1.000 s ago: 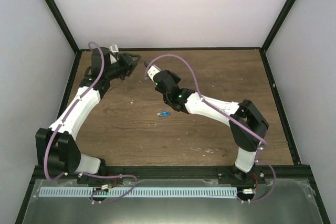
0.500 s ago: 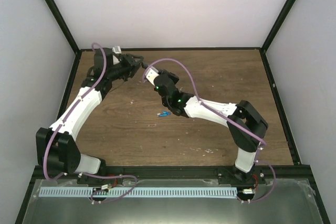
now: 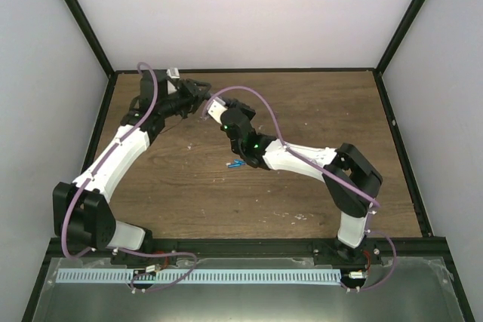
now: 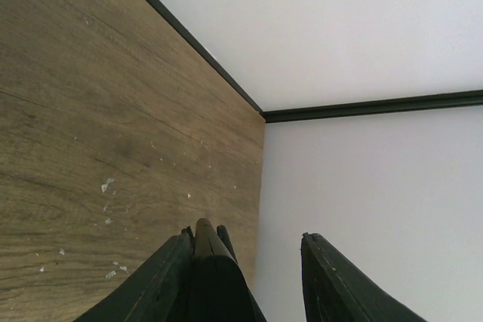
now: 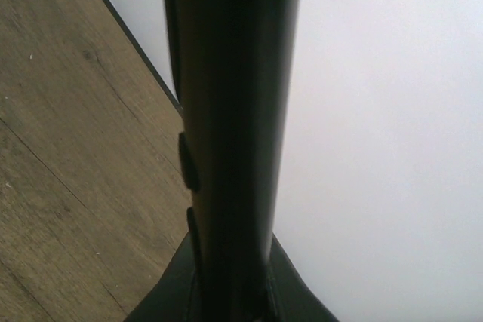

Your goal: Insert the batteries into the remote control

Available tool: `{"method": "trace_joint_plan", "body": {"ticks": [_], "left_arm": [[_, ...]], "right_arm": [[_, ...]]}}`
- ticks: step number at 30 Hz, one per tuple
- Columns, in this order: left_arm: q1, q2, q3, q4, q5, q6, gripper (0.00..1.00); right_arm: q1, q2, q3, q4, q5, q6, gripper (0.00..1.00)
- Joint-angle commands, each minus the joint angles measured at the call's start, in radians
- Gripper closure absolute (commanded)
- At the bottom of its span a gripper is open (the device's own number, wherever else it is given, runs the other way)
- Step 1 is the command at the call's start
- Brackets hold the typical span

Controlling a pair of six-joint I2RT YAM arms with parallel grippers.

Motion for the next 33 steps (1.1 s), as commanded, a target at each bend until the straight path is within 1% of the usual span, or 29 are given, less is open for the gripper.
{"method": "trace_joint_plan", "body": {"ticks": [1, 6, 9, 16, 23, 25, 27, 28, 31, 32, 33], "left_arm": [[-0.012, 0.012, 0.017, -0.006, -0.02, -0.012, 0.59], [-0.02, 0.029, 0.026, -0.007, -0.026, -0.008, 0.61], [-0.023, 0.041, 0.033, -0.007, -0.025, -0.005, 0.64], [-0.023, 0.058, 0.045, -0.002, -0.029, 0.011, 0.83], [-0.023, 0.064, 0.058, -0.007, -0.044, 0.031, 0.95], [-0.023, 0.066, 0.062, -0.01, -0.049, 0.04, 1.0], [-0.023, 0.069, 0.065, -0.006, -0.047, 0.051, 1.0], [-0.024, 0.071, 0.065, -0.005, -0.047, 0.057, 1.0], [-0.024, 0.075, 0.063, 0.006, -0.039, 0.08, 1.0], [-0.023, 0.076, 0.06, 0.013, -0.034, 0.088, 1.0], [-0.022, 0.076, 0.057, 0.016, -0.032, 0.098, 1.0]], "right_arm": [[0.014, 0.009, 0.004, 0.065, 0.02, -0.038, 0.99], [0.023, 0.013, -0.008, 0.104, 0.027, -0.071, 0.99], [0.031, 0.014, -0.013, 0.137, 0.028, -0.1, 0.99], [0.033, 0.015, -0.02, 0.16, 0.035, -0.127, 0.99], [0.033, 0.018, -0.025, 0.165, 0.044, -0.132, 0.97], [0.033, 0.017, -0.029, 0.167, 0.048, -0.131, 0.93], [0.033, 0.013, -0.037, 0.17, 0.054, -0.125, 0.89], [0.033, 0.01, -0.04, 0.17, 0.054, -0.12, 0.85], [0.031, -0.004, -0.055, 0.162, 0.048, -0.09, 0.69], [0.03, -0.011, -0.059, 0.154, 0.043, -0.076, 0.6], [0.031, -0.02, -0.065, 0.146, 0.036, -0.062, 0.55]]}}
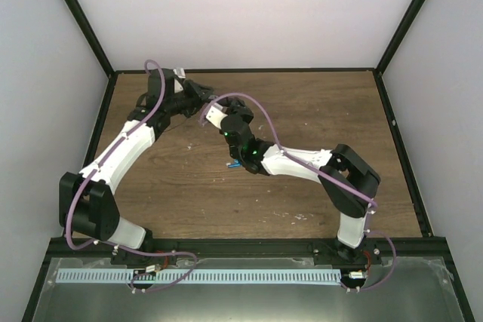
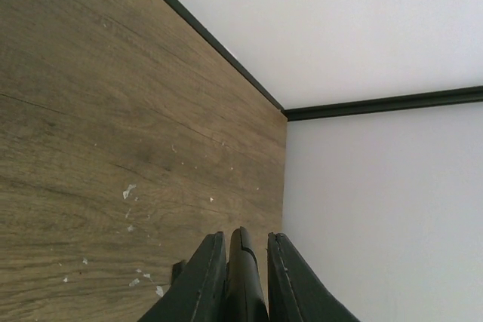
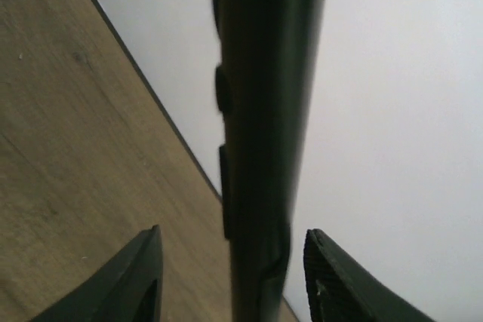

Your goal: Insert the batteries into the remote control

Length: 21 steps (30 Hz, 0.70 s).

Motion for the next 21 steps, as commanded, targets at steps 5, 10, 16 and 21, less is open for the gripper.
{"method": "trace_joint_plan", "body": {"ticks": [5, 10, 16, 21], "left_arm": [[0.008, 0.018, 0.002, 0.079, 0.053, 0.091, 1.0], [0.051, 0.045, 0.009, 0.118, 0.169, 0.206, 1.0], [0.147, 0.049, -0.021, 0.103, 0.327, 0.433, 1.0], [0.155, 0.031, -0.019, 0.005, 0.419, 0.658, 1.0]], "right_arm": [[0.0, -0.085, -0.053, -0.051, -0.059, 0.125, 0.13], [-0.021, -0.174, -0.092, -0.163, -0.177, 0.271, 0.0], [-0.115, -0.335, -0.159, -0.332, -0.52, 0.484, 0.0], [-0.207, -0.444, -0.215, -0.455, -0.888, 0.542, 0.0]]}}
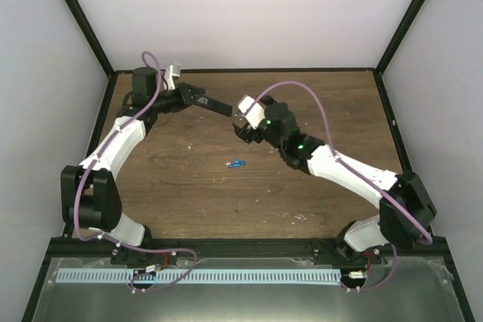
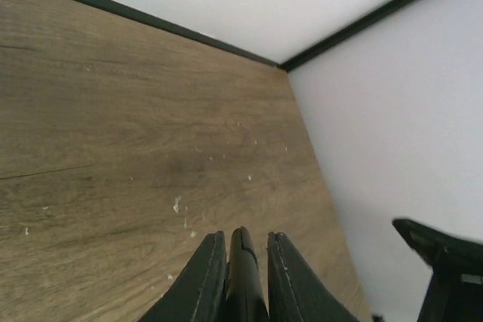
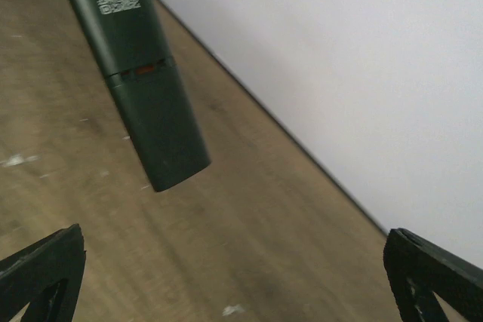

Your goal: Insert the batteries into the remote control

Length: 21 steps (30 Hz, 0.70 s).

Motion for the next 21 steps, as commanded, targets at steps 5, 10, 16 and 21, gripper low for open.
{"method": "trace_joint_plan", "body": {"ticks": [5, 10, 16, 21], "left_arm": [[-0.006, 0.009, 0.03, -0.183, 0.327, 0.369, 1.0], [-0.009, 0.017, 0.035, -0.293, 0.437, 0.481, 1.0], [-0.029, -0.006, 0.008, -0.279, 0.519, 0.492, 1.0], [-0.072, 0.0, 0.02, -0.304, 0.53, 0.514, 1.0]], "right_arm": [[-0.07, -0.13, -0.103, -0.176, -0.544, 0.088, 0.0], [-0.07, -0.146, -0.134, -0.176, -0.607, 0.049, 0.0], [-0.069, -0.12, -0.134, -0.147, -0.569, 0.04, 0.01], [-0.07, -0.089, -0.101, -0.151, -0.547, 0.037, 0.08]]}}
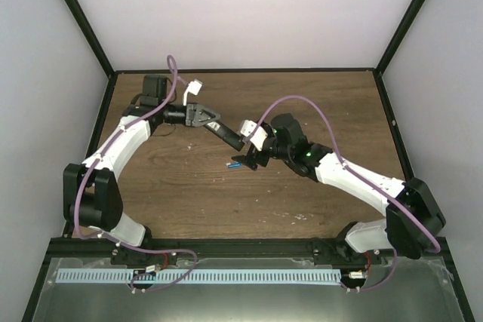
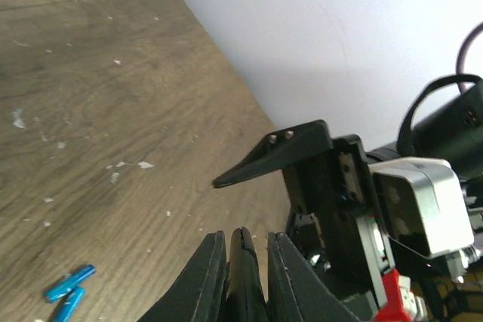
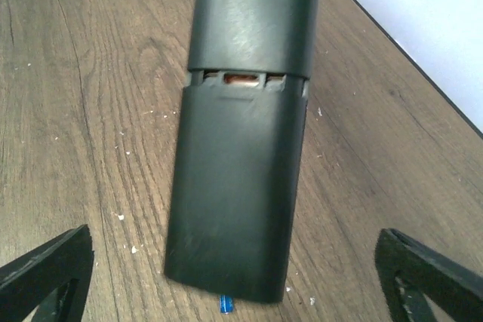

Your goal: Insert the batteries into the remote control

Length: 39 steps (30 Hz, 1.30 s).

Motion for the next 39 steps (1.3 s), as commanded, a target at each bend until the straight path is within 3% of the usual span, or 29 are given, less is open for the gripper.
{"method": "trace_joint_plan", "body": {"ticks": [1, 6, 13, 25, 33, 39], "left_arm": [[-0.04, -0.011, 0.009, -0.028, 0.06, 0.06, 1.0], [-0.05, 0.0, 0.025, -0.033, 0.054, 0.063, 1.0], [-0.05, 0.016, 0.052, -0.05, 0.039, 0.073, 1.0], [-0.049, 0.048, 0.085, -0.057, -0.01, 0.07, 1.0], [-0.05, 0.05, 0.086, -0.061, -0.05, 0.065, 1.0], [-0.04, 0.047, 0.093, -0.091, -0.112, 0.083, 1.0]], "right_arm": [[-0.001, 0.029, 0.05, 0.002, 0.008, -0.012, 0.1], [-0.001, 0.047, 0.08, -0.027, 0.021, -0.028, 0.22], [-0.001, 0.044, 0.086, -0.062, 0.031, -0.053, 0.29], [-0.001, 0.046, 0.092, -0.115, 0.041, -0.07, 0.61], [-0.001, 0.045, 0.086, -0.133, 0.067, -0.08, 0.7], [-0.005, 0.05, 0.069, -0.147, 0.087, -0.085, 0.7]]}}
